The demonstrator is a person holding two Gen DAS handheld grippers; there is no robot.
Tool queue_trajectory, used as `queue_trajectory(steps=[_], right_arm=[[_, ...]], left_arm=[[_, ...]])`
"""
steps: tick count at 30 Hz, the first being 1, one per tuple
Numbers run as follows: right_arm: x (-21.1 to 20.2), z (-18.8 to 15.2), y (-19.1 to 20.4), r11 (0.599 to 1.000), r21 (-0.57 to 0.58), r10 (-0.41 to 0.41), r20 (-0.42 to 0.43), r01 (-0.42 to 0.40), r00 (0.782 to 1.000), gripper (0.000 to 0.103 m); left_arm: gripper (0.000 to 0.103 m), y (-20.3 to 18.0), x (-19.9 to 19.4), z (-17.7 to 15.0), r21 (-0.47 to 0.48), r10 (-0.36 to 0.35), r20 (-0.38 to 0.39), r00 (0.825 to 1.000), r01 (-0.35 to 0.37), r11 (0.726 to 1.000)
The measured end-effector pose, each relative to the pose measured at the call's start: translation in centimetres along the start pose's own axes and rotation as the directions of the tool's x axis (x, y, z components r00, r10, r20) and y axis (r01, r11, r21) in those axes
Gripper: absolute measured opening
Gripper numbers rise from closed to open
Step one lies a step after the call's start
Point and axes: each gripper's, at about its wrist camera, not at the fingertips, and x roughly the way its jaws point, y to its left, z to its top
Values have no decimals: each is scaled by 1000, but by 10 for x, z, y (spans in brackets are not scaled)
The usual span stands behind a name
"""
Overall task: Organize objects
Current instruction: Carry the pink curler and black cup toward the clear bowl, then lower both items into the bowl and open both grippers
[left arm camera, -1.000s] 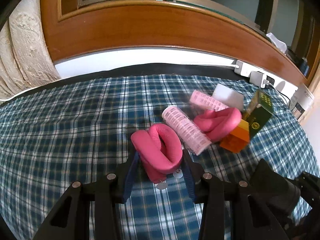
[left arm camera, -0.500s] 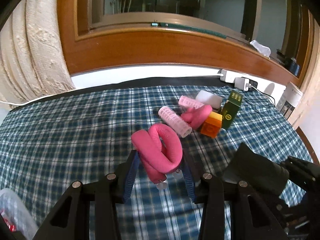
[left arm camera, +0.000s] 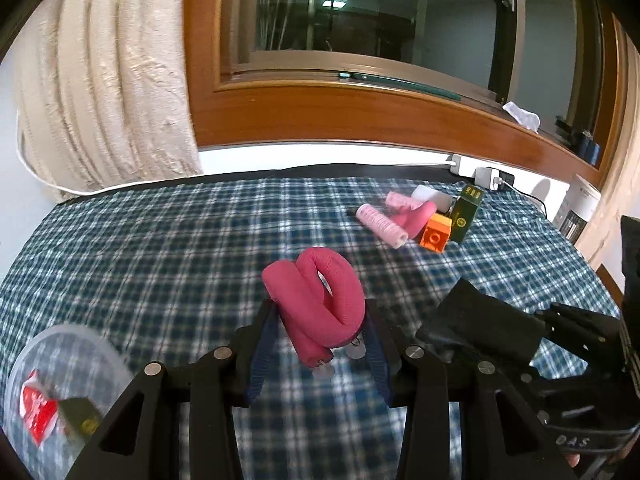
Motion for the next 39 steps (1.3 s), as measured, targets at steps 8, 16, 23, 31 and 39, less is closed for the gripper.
queue_trajectory(steps=[8,16,23,31,39], right_arm=[[12,-7,21,999,-12,34,-32,-34,999,55],[25,-10,50,998,-14,64,-60,-65,996,55],[34,-6,85,992,-39,121,-62,-124,991,56],[43,3,129,977,-95,185,-65,-191,981,56],[53,10,159,962,-147,219,-77,-229,973,56]], left_arm=[[45,34,-24,-23,-41,31,3,1000,-31,999],[45,66,-46,-41,-96,51,24,998,-48,994],[45,100,-75,-62,-136,70,67,995,-60,989],[45,134,-98,-74,-179,112,81,990,-96,979],[45,168,-107,-88,-231,149,75,986,-128,964]])
